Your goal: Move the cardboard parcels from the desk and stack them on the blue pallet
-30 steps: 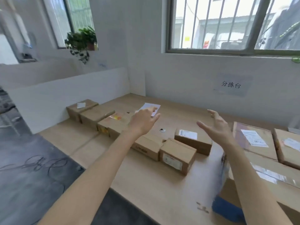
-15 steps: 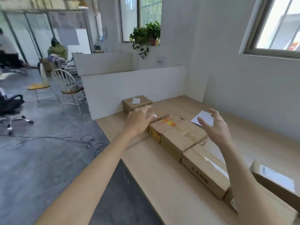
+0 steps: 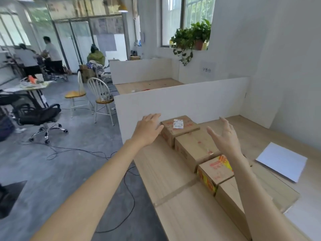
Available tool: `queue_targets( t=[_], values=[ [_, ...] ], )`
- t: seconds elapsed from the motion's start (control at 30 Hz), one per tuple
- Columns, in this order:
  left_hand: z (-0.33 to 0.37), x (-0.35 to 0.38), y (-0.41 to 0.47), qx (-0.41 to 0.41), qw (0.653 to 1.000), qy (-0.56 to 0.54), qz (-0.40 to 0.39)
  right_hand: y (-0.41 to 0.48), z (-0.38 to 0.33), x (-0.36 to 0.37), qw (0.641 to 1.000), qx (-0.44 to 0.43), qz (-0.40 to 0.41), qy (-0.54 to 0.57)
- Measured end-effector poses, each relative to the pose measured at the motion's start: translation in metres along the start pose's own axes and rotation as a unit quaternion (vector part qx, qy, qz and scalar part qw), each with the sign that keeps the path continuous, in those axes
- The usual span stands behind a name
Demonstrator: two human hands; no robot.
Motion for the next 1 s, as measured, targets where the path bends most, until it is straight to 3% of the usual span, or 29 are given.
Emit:
queue_targets(
  t=[0.2, 0.6, 1.0],
  values=[
    [-0.051, 0.031, 0.097, 0.003, 1.000, 0.002, -0.030, 0.077, -0.004, 0.062, 0.998, -0.009, -0.009, -0.063],
    [-0.144, 0.150, 0.319, 0.046, 0.981, -0.032, -0.185, 0.220, 0.037, 0.214, 0.975, 0.151, -0.037, -0.160],
    [-0.202, 0.302, 0.401, 0.084, 0.928, 0.005, -0.363, 0.272, 0.094, 0.345, 0.934, 0.246, -0.142, -0.217]
  ],
)
Point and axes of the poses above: each hand's wrist, its own y-axis towards the middle knuckle, its own x-axis out of the palm, z = x × y, the point moved 10 cm from there along y, towards the middle knuckle, and after that the axes turned 6 degrees about -z, right-handed, at the moved point
